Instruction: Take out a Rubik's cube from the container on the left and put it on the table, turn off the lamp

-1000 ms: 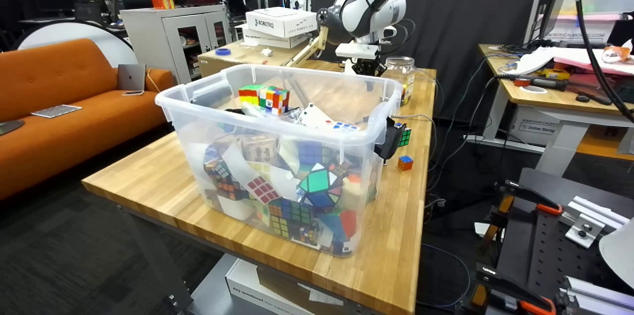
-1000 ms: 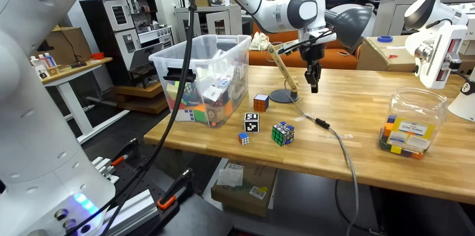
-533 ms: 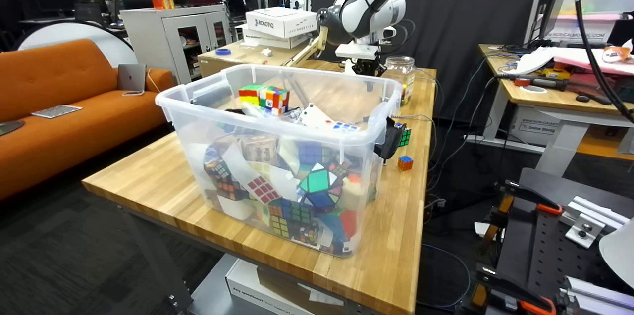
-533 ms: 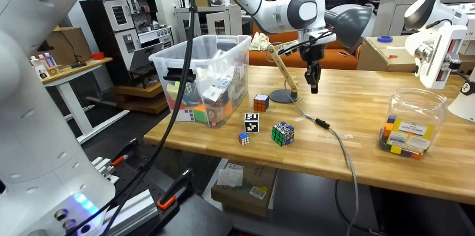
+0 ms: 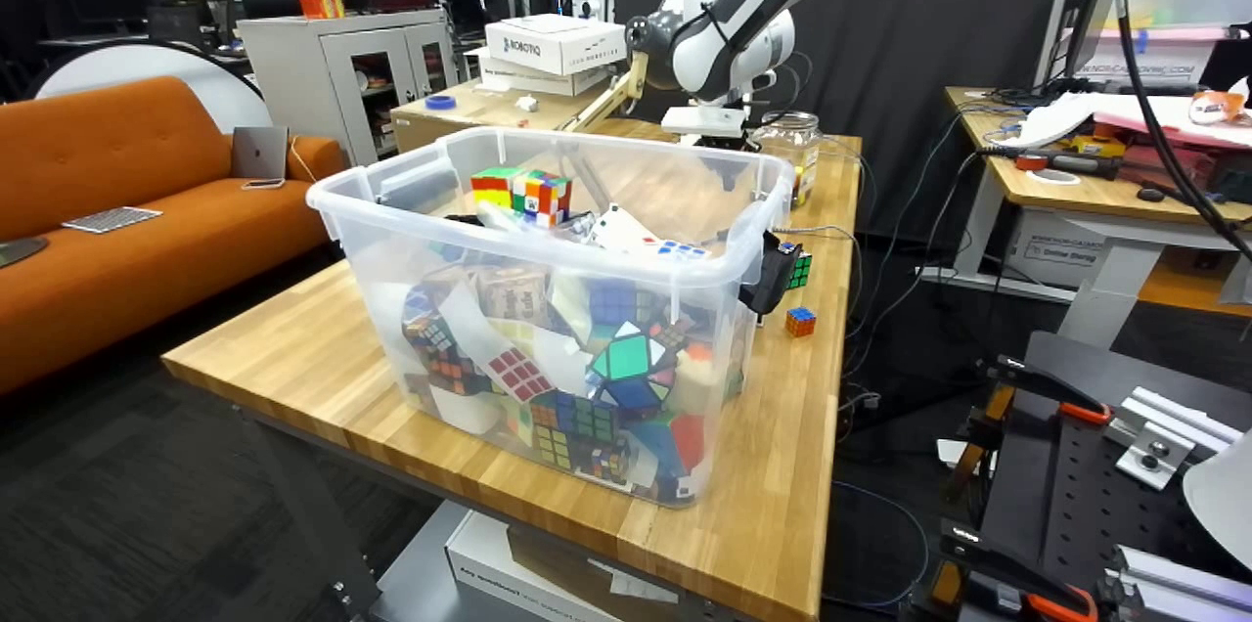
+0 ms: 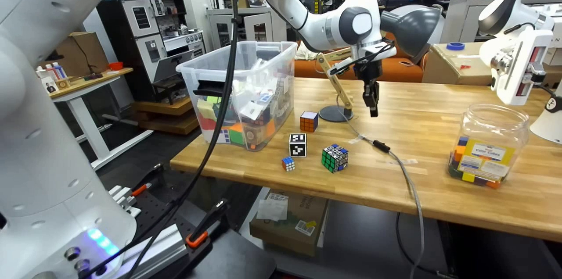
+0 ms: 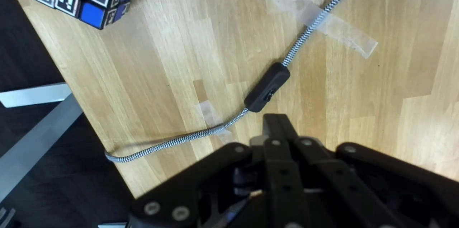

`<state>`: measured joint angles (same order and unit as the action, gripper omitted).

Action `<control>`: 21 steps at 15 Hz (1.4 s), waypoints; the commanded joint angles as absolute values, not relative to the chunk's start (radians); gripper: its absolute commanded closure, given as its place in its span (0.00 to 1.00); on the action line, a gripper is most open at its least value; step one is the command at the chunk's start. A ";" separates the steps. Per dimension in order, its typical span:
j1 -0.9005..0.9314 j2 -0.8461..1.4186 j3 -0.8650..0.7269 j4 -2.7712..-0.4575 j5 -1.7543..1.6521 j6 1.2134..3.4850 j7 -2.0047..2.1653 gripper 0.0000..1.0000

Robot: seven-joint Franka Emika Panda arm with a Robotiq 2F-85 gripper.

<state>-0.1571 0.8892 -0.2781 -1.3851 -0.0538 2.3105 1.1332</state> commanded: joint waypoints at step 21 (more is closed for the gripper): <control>-0.204 1.064 -0.258 -1.152 -0.041 2.171 0.938 1.00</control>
